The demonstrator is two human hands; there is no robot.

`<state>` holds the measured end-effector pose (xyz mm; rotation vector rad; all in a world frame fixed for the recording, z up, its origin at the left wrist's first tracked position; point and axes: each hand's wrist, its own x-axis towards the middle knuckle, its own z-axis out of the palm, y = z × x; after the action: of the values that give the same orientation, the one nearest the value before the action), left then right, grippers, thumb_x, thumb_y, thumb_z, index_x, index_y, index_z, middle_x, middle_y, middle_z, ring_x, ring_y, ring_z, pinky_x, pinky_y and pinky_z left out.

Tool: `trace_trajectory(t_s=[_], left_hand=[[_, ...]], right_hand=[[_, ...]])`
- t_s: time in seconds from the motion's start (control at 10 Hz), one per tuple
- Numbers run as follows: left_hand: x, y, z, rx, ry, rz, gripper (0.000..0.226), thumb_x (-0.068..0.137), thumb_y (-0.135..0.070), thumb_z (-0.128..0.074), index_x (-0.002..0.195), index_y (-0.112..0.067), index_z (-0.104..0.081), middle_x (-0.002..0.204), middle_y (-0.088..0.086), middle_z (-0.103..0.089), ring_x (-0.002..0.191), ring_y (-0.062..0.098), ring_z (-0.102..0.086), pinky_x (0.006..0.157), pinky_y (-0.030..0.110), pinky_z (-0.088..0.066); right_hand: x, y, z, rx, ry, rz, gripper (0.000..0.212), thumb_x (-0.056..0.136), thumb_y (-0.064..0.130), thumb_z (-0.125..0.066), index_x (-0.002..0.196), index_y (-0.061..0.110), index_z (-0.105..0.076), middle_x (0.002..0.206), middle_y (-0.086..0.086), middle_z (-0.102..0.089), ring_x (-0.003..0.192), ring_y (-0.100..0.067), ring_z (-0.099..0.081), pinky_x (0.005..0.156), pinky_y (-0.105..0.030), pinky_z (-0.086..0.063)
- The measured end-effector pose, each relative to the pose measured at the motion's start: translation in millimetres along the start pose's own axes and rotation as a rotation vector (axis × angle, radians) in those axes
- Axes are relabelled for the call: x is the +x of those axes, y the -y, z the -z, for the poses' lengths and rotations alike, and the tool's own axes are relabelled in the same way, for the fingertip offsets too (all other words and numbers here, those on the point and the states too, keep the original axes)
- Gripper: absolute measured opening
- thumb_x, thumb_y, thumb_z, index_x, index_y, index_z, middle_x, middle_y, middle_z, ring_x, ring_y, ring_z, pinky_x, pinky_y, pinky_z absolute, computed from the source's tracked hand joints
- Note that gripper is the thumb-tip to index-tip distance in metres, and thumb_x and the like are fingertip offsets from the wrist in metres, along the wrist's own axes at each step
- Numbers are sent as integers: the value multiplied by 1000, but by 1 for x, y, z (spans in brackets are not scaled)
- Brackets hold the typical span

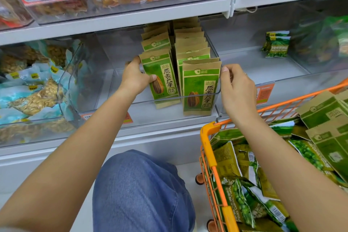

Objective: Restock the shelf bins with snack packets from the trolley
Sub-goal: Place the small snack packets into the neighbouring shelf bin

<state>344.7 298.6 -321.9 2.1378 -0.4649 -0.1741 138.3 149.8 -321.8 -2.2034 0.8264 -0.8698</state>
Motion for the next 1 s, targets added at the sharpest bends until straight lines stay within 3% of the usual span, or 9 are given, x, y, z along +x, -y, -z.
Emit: trace_trajectory(t_s=[0.2,0.3,0.4,0.5,0.6,0.7,0.8,0.9,1.0], left_hand=[[4,-13,-11,-142,91,28,44,86,1,-65,125,-9,-46,125,4,-55,114,25,-53,99,48,-47],[1,-15,-14,-187,58,-1,43,87,4,-63,125,-6,-46,128,7,-55,111,17,-51,100,43,-46],[1,-12,-13,-219,41,-42,43,86,7,-62,124,-6,-46,126,7,-57,113,20,-55,99,39,-47],[5,-11,-14,-209,62,-15,44,86,4,-63,124,-5,-43,131,7,-54,119,24,-54,101,45,-46],[7,-9,-14,-310,142,118,72,85,6,-64,143,-11,-26,126,2,-55,115,22,-54,100,42,-45],[14,0,-15,-320,277,222,111,72,12,-71,153,-17,-1,129,6,-56,118,29,-55,102,48,-44],[21,2,-15,-339,337,275,125,68,21,-67,151,-18,18,133,11,-53,118,30,-55,103,45,-44],[27,-2,-15,-254,386,190,110,66,20,-70,149,-19,-10,124,9,-62,112,27,-60,92,40,-52],[34,-1,-12,-195,445,130,99,62,18,-74,142,-17,-26,121,6,-64,111,23,-61,86,35,-53]], right_hand=[[0,0,0,3,-2,0,30,102,29,-35,110,14,-60,95,-7,-66,91,-27,-57,80,-39,-40],[-1,0,0,2,-1,-2,30,102,29,-34,109,14,-59,95,-6,-66,90,-27,-57,81,-39,-41],[0,0,0,0,-4,-5,30,102,29,-34,110,14,-59,95,-6,-66,89,-26,-56,81,-39,-40],[0,0,0,2,-4,-4,30,102,29,-35,110,14,-60,95,-7,-66,89,-26,-56,80,-38,-39],[0,-1,0,13,-5,-3,30,102,29,-35,110,14,-60,96,-8,-67,91,-29,-58,77,-37,-39],[0,-2,-1,12,-7,1,31,102,29,-35,111,13,-60,97,-10,-67,92,-30,-58,75,-37,-40],[0,-2,-1,16,-5,3,31,102,29,-35,111,13,-60,98,-9,-67,93,-30,-58,76,-37,-40],[0,-3,-1,15,-2,0,31,102,30,-35,111,14,-60,98,-9,-67,93,-30,-58,76,-37,-40],[0,-3,-1,11,-4,2,31,102,29,-35,111,14,-60,98,-9,-67,92,-30,-58,76,-37,-39]])
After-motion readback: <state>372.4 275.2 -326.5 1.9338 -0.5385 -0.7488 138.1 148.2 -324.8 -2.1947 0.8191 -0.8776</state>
